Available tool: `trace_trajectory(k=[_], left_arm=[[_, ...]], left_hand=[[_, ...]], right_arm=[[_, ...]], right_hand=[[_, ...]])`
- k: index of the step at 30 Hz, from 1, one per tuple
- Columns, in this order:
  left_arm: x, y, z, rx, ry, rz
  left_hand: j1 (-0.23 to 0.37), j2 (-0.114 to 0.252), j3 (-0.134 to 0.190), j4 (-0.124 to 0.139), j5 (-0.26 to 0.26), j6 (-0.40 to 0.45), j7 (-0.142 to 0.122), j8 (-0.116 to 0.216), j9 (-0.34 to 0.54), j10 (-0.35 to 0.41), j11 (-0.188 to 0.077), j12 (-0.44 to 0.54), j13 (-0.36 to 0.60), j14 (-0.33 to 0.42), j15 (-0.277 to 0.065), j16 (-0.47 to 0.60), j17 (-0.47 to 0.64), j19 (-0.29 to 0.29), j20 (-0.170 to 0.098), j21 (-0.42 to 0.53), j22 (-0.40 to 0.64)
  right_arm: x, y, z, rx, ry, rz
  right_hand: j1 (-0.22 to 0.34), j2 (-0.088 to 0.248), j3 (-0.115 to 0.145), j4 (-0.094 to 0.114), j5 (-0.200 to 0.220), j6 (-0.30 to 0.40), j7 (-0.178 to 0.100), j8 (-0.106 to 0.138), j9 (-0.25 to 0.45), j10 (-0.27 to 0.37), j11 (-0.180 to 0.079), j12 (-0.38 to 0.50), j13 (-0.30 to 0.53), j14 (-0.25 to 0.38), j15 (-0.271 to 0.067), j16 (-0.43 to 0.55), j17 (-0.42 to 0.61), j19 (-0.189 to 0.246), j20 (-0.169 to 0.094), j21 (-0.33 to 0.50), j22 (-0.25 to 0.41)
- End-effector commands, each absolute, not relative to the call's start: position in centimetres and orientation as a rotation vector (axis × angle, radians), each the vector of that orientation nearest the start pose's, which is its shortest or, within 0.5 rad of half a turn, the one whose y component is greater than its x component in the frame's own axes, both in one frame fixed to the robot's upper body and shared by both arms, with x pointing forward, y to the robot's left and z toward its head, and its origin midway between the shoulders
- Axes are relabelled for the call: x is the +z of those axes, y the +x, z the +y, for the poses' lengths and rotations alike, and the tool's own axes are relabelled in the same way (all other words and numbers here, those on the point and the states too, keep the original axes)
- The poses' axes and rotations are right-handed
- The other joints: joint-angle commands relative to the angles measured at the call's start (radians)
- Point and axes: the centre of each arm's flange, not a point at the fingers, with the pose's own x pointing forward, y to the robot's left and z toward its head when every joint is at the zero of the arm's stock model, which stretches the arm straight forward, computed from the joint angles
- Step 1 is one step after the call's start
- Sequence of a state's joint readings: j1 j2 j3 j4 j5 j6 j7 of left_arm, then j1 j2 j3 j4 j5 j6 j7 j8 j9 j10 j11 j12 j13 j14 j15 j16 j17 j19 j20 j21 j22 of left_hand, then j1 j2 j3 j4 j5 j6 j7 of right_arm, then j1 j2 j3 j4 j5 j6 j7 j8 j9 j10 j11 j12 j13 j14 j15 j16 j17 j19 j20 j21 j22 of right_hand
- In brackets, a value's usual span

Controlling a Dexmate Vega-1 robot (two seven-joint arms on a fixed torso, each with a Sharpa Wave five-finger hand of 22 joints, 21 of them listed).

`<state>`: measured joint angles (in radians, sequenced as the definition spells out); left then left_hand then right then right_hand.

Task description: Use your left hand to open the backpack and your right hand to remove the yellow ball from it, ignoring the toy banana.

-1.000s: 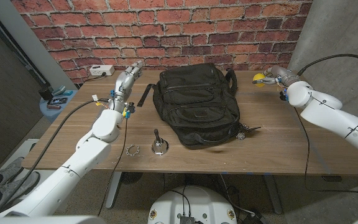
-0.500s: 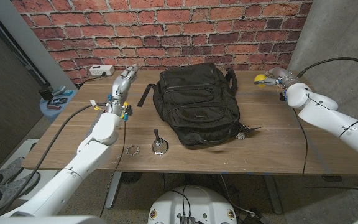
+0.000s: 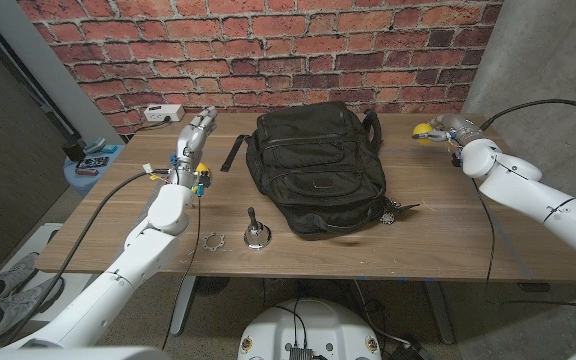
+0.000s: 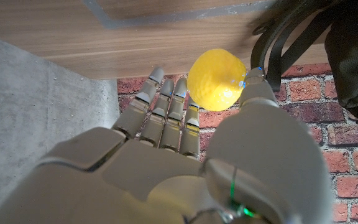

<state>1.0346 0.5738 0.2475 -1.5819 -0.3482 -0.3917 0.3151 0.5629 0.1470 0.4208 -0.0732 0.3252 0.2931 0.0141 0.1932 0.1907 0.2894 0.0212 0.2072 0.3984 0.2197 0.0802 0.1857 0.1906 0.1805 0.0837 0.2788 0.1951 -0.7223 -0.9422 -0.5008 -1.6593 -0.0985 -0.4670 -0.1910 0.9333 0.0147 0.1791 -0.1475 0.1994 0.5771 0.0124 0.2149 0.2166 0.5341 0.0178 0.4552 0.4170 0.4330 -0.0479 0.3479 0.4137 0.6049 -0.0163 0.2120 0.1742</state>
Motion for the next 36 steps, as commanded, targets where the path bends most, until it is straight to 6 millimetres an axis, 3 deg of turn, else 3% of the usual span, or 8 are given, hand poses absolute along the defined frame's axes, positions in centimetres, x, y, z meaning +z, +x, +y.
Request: trace_trajectory(k=[1, 36], left_arm=[[-0.3, 57.6, 32.8, 0.110, 0.104, -0.851], [-0.7, 57.3, 33.2, 0.119, 0.104, -0.843]], left_hand=[[-0.007, 0.004, 0.005, -0.003, 0.005, 0.011, 0.000, 0.004, 0.000, 0.005, -0.007, 0.003, 0.000, -0.001, -0.007, 0.006, 0.000, 0.003, -0.009, -0.004, 0.002], [-0.008, 0.008, 0.019, -0.013, 0.006, 0.018, -0.005, 0.004, -0.001, 0.005, -0.009, 0.002, -0.016, -0.002, -0.007, 0.005, -0.002, 0.001, -0.007, -0.008, 0.001]], right_arm=[[4.4, 62.6, -39.9, -0.388, -1.069, -0.288], [1.0, 63.5, -40.6, -0.395, -1.057, -0.229]], right_hand=[[0.010, -0.003, -0.005, -0.004, -0.002, 0.008, -0.002, 0.001, 0.003, 0.005, 0.001, 0.002, -0.001, 0.012, -0.052, 0.001, -0.001, 0.006, 0.000, 0.003, 0.006], [0.004, -0.007, 0.004, 0.002, 0.012, 0.014, -0.008, -0.002, 0.002, 0.012, -0.010, -0.004, -0.016, 0.026, -0.057, -0.024, -0.015, 0.012, -0.006, 0.001, 0.005]])
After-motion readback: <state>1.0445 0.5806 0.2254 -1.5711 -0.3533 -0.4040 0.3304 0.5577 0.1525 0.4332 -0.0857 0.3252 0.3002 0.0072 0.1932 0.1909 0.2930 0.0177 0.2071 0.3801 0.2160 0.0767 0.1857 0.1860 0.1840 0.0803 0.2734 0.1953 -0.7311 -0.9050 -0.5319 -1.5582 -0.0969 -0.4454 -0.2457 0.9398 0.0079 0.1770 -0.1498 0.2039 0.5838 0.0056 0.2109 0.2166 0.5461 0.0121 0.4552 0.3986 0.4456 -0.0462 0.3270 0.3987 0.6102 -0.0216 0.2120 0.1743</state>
